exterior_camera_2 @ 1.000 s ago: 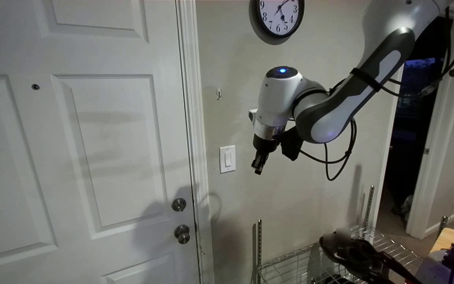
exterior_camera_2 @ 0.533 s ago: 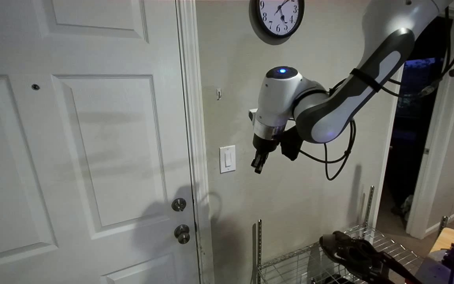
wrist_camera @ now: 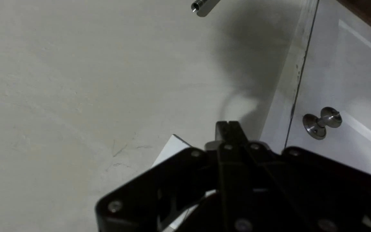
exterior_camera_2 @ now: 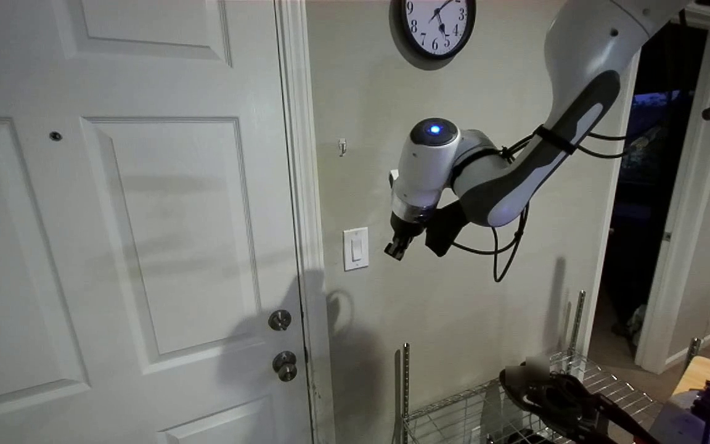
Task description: Turn off the light switch.
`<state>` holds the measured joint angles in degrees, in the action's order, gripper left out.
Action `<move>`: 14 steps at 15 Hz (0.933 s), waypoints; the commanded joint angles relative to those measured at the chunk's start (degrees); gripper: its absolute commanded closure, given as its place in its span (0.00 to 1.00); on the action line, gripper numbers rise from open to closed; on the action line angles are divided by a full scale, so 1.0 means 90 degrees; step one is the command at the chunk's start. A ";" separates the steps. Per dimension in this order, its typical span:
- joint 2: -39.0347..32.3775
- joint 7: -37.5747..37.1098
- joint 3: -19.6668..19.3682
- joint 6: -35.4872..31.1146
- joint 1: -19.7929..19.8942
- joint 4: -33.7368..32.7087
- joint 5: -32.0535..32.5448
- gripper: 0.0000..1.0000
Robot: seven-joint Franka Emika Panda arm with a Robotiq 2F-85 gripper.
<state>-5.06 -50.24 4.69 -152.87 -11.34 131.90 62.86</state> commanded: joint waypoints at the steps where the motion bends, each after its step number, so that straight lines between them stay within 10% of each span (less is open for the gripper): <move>1: -0.0464 -0.0909 -0.0115 -0.0013 -0.0029 -0.0443 0.0762 0.98; 14: -0.2047 -0.1890 -0.0248 0.0022 -0.0110 -0.2015 0.1453 0.98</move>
<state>-20.85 -63.97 3.32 -152.83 -11.61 116.84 73.14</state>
